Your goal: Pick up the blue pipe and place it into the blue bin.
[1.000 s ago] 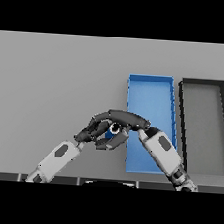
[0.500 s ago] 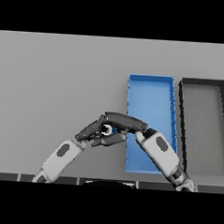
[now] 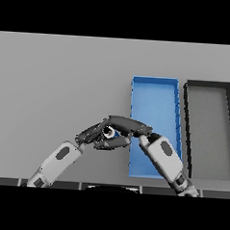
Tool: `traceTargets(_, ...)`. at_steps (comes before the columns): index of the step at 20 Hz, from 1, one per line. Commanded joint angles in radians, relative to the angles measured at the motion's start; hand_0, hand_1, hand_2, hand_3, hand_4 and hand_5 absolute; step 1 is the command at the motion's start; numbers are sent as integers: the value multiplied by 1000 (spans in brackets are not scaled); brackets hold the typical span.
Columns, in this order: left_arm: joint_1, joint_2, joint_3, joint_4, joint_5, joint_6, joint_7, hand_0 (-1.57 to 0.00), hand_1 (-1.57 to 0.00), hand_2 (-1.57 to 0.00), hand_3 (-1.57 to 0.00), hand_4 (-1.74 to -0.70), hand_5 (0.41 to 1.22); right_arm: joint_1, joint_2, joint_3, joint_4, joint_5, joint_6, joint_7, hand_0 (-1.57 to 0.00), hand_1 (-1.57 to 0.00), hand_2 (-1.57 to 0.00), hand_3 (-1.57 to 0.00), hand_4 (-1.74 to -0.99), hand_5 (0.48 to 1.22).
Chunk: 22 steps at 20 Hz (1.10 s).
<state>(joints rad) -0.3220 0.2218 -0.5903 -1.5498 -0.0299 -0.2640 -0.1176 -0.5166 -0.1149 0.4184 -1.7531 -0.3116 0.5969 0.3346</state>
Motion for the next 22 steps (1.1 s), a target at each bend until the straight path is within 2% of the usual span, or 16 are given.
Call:
traceTargets(1, -5, -2, 1, 10, -7, 7, 11, -303, -283, -255, -279, -1041, 1020, -11, 18, -8, 15, 2, 6, 16, -1563, -1563, -1563, -1560, -1493, 1210)
traceTargets(3, 2, 7, -2, 12, -21, 18, 54, -193, -181, -163, -178, -968, 849, 13, 32, -6, -11, 18, 20, -26, -1566, -1566, -1566, -1564, -1495, 1214)
traceTargets(5, -10, 11, 4, 16, -24, 25, 83, -123, -115, -104, -114, -915, 735, 7, 38, -15, -4, 36, 30, -40, -1568, -1568, -1568, -1566, -1496, 1216)
traceTargets(6, -11, 7, 4, 15, -27, 29, 112, -98, -92, -83, -91, -898, 697, 9, 44, -12, 4, 54, 34, -42, -1568, -1568, -1568, -1567, -1496, 1217)
traceTargets(8, 0, 8, 4, 11, -17, 26, 102, -63, -59, -53, -58, -887, 638, 18, 42, -22, -7, 44, 38, -37, -1569, -1569, -1569, -1569, -1493, 1219)
traceTargets(10, 1, -3, 11, 9, 4, 24, 136, -40, -37, -33, -37, -887, 599, 15, 53, -32, 3, 51, 44, -30, -1570, -1570, -1570, -1570, -1490, 1220)
traceTargets(11, 3, -1, 12, 11, 10, 20, 122, -32, -30, -27, -29, -889, 587, 6, 56, -43, 0, 37, 48, -13, -1570, -1570, -1570, -1570, -1490, 1220)
traceTargets(14, 15, -3, 12, 14, 16, 28, 137, -16, -15, -13, -14, -896, 562, 10, 72, -70, -11, -3, 39, 24, -1571, -1571, -1571, -1570, -1489, 1220)
traceTargets(16, 8, -3, 17, 18, 19, 30, 160, -10, -9, -8, -9, -901, 548, -1, 89, -79, -35, -92, 5, 100, -1571, -1571, -1571, -1571, -1491, 1221)
traceTargets(17, 20, 2, 14, 5, 23, 28, 160, -8, -7, -6, -7, -906, 541, -15, 80, -96, -41, -134, -10, 127, -1571, -1571, -1571, -1571, -1541, 1221)
traceTargets(18, 23, 6, 15, 7, 28, 21, 164, -6, -5, -5, -5, -911, 534, -48, 74, -110, -53, -195, -35, 177, -1571, -1571, -1571, -1571, -1581, 1221)
traceTargets(20, 19, -2, 7, 11, 26, 18, 187, -3, -3, -3, -3, -915, 514, -117, 57, -152, -51, -299, -98, 247, -1571, -1571, -1571, -1571, -1639, 1221)
traceTargets(21, 16, -19, -1, 13, 24, 21, 200, -3, -2, -2, -2, -915, 507, -147, 37, -161, -45, -349, -137, 272, -1571, -1571, -1571, -1571, -1659, 1221)
traceTargets(22, 13, -15, 5, 7, 33, 18, 201, -2, -2, -1, -2, -917, 504, -189, -22, -163, -45, -426, -209, 273, -1571, -1571, -1571, -1571, -1675, 1194)
